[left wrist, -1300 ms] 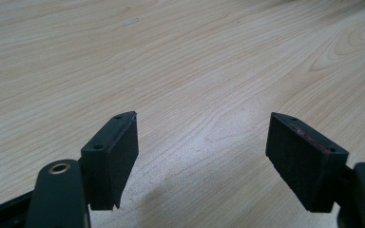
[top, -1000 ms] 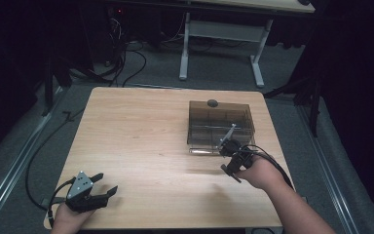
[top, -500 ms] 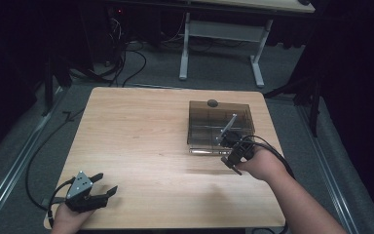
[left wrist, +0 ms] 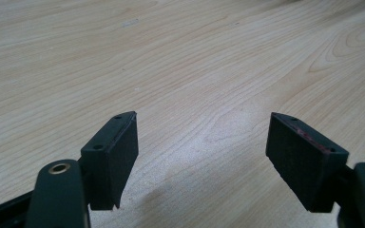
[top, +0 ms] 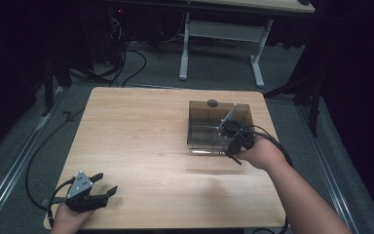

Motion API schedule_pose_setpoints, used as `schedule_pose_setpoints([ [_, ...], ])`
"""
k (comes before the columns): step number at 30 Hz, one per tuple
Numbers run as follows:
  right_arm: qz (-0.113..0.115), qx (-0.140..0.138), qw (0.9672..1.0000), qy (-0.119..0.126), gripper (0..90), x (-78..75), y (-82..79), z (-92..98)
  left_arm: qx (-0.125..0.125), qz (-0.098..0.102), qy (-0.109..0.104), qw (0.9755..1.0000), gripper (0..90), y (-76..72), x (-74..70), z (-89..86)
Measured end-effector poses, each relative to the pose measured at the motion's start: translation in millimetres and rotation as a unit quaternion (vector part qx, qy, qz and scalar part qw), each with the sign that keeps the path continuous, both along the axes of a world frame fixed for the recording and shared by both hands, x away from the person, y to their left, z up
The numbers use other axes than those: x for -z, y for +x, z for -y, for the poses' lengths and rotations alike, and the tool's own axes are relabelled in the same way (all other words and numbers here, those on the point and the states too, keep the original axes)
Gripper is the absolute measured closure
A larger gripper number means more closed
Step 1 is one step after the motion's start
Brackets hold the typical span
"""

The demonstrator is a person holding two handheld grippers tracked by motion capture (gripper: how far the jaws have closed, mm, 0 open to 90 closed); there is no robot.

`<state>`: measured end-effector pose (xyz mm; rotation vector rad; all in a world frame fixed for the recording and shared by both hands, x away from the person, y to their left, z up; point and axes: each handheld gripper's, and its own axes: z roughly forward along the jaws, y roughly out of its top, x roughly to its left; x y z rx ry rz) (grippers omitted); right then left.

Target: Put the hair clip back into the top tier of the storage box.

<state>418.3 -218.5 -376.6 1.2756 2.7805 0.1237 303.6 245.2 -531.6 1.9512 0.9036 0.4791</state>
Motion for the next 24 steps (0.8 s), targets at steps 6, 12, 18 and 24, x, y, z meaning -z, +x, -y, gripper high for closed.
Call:
schedule_pose_setpoints([
  [6,0.006,0.000,1.0000,-0.001,79.2,-0.4,15.3,-1.0,0.000,-0.001,0.001,1.0000,26.8,0.2,-0.1,-0.1],
  [12,0.016,-0.003,0.9999,0.000,79.3,-1.2,29.1,-2.7,0.000,-0.002,0.001,1.0000,26.7,0.1,0.0,-0.1],
  [18,0.021,-0.011,0.9997,-0.005,79.3,3.5,42.4,-3.6,0.000,-0.002,0.001,1.0000,26.8,0.0,0.0,-0.2],
  [24,0.025,-0.007,0.9996,-0.008,79.3,8.7,53.1,-3.0,0.000,-0.002,0.001,1.0000,26.7,0.0,-0.1,-0.5],
])
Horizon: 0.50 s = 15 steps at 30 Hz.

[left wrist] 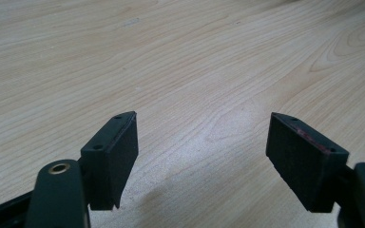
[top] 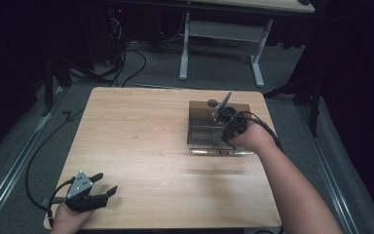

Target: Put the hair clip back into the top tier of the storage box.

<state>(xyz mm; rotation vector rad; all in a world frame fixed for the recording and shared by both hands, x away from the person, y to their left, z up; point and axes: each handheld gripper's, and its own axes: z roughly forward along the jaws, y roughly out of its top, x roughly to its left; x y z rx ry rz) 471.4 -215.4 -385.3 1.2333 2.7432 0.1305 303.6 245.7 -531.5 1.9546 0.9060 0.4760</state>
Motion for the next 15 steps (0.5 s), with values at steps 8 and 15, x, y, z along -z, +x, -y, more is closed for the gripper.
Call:
schedule_pose_setpoints([
  [8,-0.002,0.005,1.0000,-0.001,79.2,8.2,5.2,-3.1,0.000,0.000,0.000,1.0000,26.7,-0.1,0.0,0.0],
  [15,-0.001,-0.005,1.0000,-0.008,79.2,16.4,7.1,-5.5,0.001,0.000,0.001,1.0000,26.7,-0.1,0.0,-0.2],
])
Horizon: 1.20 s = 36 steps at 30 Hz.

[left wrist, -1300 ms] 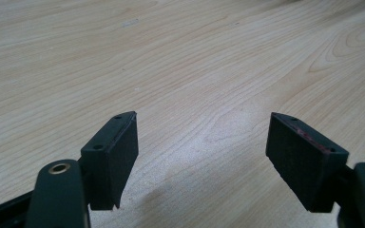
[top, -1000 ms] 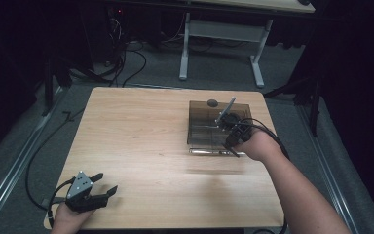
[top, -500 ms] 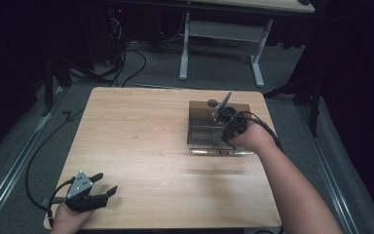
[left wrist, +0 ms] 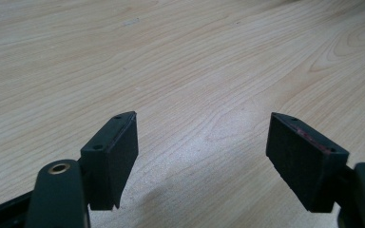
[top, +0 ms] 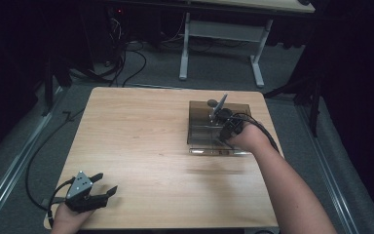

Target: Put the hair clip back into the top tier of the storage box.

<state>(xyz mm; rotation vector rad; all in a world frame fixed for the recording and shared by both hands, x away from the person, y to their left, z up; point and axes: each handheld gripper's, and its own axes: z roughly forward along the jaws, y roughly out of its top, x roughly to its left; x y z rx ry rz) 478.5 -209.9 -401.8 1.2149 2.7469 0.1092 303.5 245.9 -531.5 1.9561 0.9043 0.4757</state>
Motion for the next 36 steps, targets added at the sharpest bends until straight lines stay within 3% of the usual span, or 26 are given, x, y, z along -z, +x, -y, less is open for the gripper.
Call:
schedule_pose_setpoints([
  [6,-0.006,-0.013,0.9999,-0.001,79.3,8.3,-1.1,-0.2,-0.001,0.001,-0.002,1.0000,26.7,0.0,0.2,0.3],
  [8,-0.012,0.003,0.9999,-0.005,79.2,9.7,-3.6,-2.8,0.000,0.001,-0.002,1.0000,26.7,-0.1,0.2,0.3],
  [10,-0.008,-0.013,0.9999,-0.001,79.2,11.2,-2.1,-2.3,0.000,0.000,-0.001,1.0000,26.7,-0.1,0.1,0.1],
  [12,-0.011,-0.002,0.9999,-0.002,79.2,11.7,-2.7,-4.0,0.000,0.000,-0.001,1.0000,26.7,0.0,0.1,0.1],
  [13,-0.009,-0.012,0.9999,-0.003,79.1,12.4,-1.5,-3.4,0.000,0.000,-0.001,1.0000,26.7,0.0,0.1,0.2],
  [15,-0.015,0.000,0.9999,-0.003,79.1,13.0,-2.5,-5.2,0.000,0.000,-0.001,1.0000,26.7,0.0,0.1,0.1],
  [19,-0.013,-0.013,0.9998,-0.005,78.9,15.7,-0.9,-5.9,0.001,0.000,0.000,1.0000,26.7,0.0,0.0,0.0],
  [24,-0.017,-0.001,0.9999,-0.001,78.1,16.3,-1.2,-7.8,0.000,0.001,-0.002,1.0000,26.7,0.0,0.2,0.0],
  [36,-0.001,0.019,0.9996,0.023,77.4,-4.2,-13.7,-1.3,0.001,0.001,0.002,1.0000,26.7,0.0,0.1,0.3],
])
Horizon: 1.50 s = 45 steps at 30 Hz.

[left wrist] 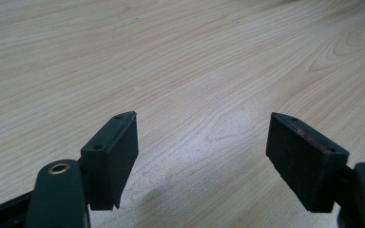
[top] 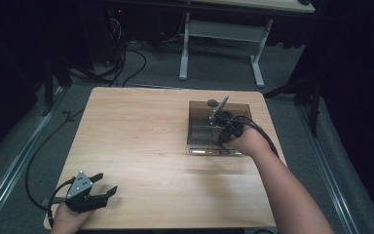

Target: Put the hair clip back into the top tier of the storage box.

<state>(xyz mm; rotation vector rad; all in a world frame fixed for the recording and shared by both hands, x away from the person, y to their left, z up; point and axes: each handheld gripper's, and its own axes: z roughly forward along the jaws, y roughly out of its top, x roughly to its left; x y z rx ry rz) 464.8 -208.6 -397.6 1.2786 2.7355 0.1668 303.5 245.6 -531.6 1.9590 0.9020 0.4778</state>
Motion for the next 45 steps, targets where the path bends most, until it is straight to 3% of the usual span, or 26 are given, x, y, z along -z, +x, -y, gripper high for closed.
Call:
schedule_pose_setpoints([
  [10,-0.002,0.010,0.9999,0.007,85.8,-17.0,-26.7,7.4,-0.001,0.001,0.001,1.0000,26.7,0.1,0.2,0.8],
  [19,0.001,0.016,0.9998,0.013,89.8,-13.2,-43.3,15.1,-0.003,0.002,0.000,1.0000,26.7,-0.2,0.2,0.6],
  [29,-0.005,0.019,0.9994,0.029,89.4,3.5,-54.3,23.8,-0.005,0.003,0.000,1.0000,26.8,-0.5,0.2,0.9],
  [35,-0.007,0.026,0.9985,0.048,84.4,16.2,-60.7,31.2,-0.004,0.004,0.001,1.0000,26.7,-0.8,0.2,1.2],
  [41,0.009,0.032,0.9970,0.070,76.3,31.6,-74.0,35.8,-0.004,0.005,0.002,1.0000,26.7,-1.0,0.3,1.4],
  [45,0.028,0.030,0.9937,0.104,70.8,44.9,-85.2,38.7,-0.004,0.005,0.002,1.0000,26.6,-1.0,0.4,1.9],
])
